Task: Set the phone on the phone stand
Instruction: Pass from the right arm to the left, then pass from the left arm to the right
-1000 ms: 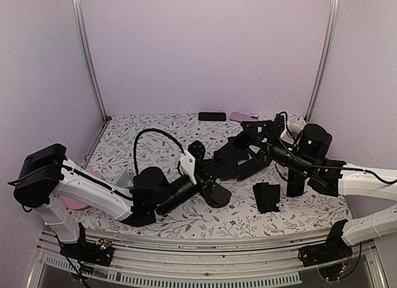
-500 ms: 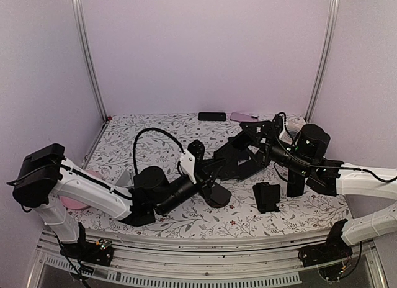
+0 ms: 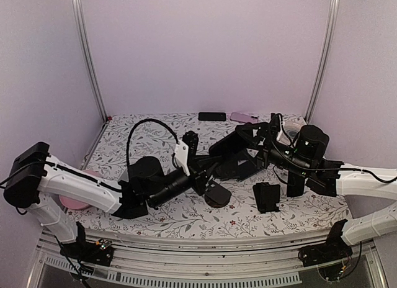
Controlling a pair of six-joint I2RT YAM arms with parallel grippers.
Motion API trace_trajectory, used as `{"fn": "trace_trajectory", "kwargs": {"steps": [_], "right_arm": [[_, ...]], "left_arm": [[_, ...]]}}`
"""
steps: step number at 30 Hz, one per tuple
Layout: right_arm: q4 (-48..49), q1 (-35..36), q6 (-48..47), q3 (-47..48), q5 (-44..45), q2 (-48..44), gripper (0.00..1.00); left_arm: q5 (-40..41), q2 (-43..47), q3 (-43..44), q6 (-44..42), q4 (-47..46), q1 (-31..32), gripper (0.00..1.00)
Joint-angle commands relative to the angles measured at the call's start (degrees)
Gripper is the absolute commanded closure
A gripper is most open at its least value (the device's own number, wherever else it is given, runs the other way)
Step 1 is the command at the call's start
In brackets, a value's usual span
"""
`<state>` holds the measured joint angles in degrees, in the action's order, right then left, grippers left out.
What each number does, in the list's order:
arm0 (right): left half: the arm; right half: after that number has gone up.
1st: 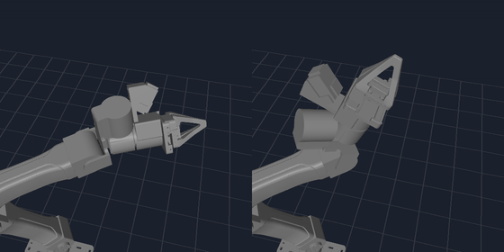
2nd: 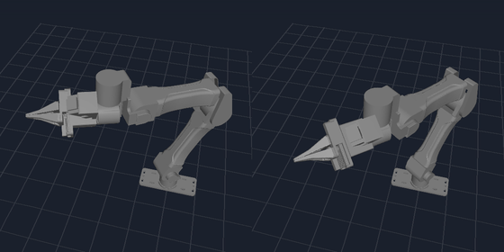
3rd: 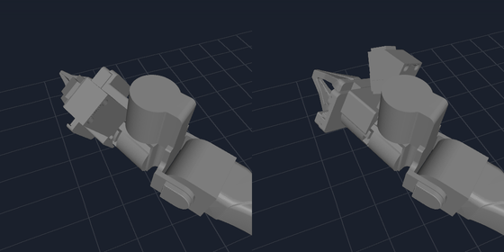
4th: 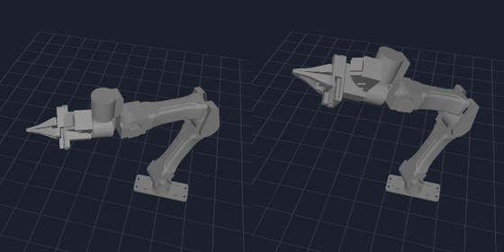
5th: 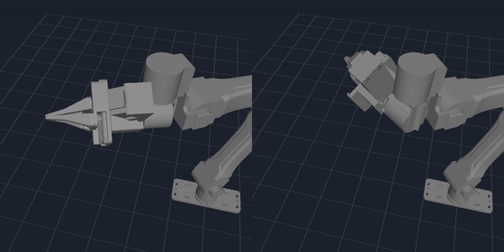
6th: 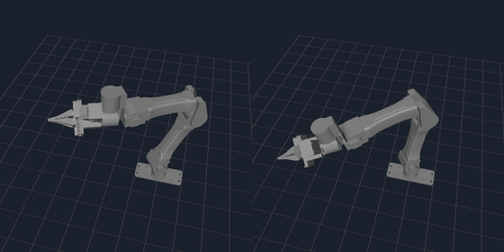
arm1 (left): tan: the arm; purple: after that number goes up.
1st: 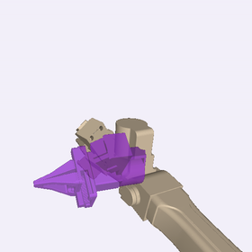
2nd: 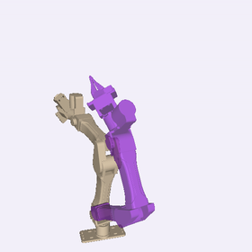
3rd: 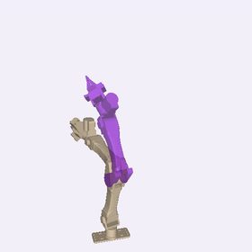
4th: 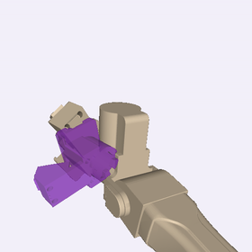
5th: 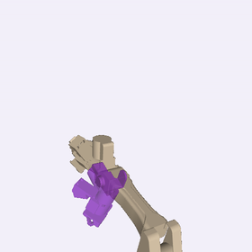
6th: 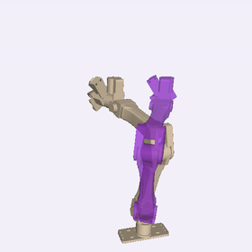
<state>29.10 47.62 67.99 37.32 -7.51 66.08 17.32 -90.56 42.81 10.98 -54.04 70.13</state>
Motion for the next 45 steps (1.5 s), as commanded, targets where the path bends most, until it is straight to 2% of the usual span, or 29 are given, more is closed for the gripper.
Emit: {"fn": "trace_trajectory", "kwargs": {"steps": [1, 4, 8, 13, 16, 20, 23, 27, 35, 38, 45], "right_arm": [[-5.25, -0.27, -9.74, 1.84, 2.35, -1.94, 0.01], [-12.33, -0.82, -15.35, 4.05, 4.97, -3.62, 0.01], [-20.43, -0.81, -27.55, 6.93, 6.72, -5.67, 0.01], [-28.01, -0.3, -44.13, 9.62, 6.35, -8.08, 0.01], [-32.17, 2.2, -53.31, 11.52, 10.05, -8.48, 0.01], [-35.89, 6.47, -62.58, 14.86, 12.37, -6.04, 0.01], [-38.67, 9.26, -67.06, 16.9, 12.81, -3.81, 0.01], [-42.85, 13.98, -72.63, 18.99, 17.57, -0.79, 0.01], [-52.42, 24.69, -78.32, 23.3, 34.13, 8.04, 0.01], [-53.3, 26.39, -78.92, 23.58, 38.18, 10.3, 0.01], [-53.59, 27.17, -80.67, 24.07, 40.37, 12.79, 0.01]], "left_arm": [[-4.32, 4.11, 0.79, 6.7, 7.03, -4.09, 1.0], [-9.13, 6.51, 0.32, 11.21, 10.91, -7.31, 1.0], [-17.02, 9.17, 0.66, 14.46, 15.57, -11.18, 1.0], [-31.52, 8.4, 7.22, 16.46, 28.44, -15.4, 1.0], [-36.65, 7.6, 10.67, 16.3, 35.2, -16.97, 1.0], [-42.1, 7.85, 12.68, 16.55, 39.21, -18.78, 1.0], [-47.47, 7.54, 14.26, 17.34, 41.67, -20.35, 1.0], [-52.6, 7.12, 15.55, 17.94, 44.58, -21.46, 1.0], [-58.44, 4.04, 17.27, 17.73, 49.19, -21.74, 1.0], [-59.58, 3.29, 17.52, 17.63, 49.71, -21.78, 1.0], [-61.23, 2.12, 18.42, 17.1, 51.11, -21.68, 1.0]]}}
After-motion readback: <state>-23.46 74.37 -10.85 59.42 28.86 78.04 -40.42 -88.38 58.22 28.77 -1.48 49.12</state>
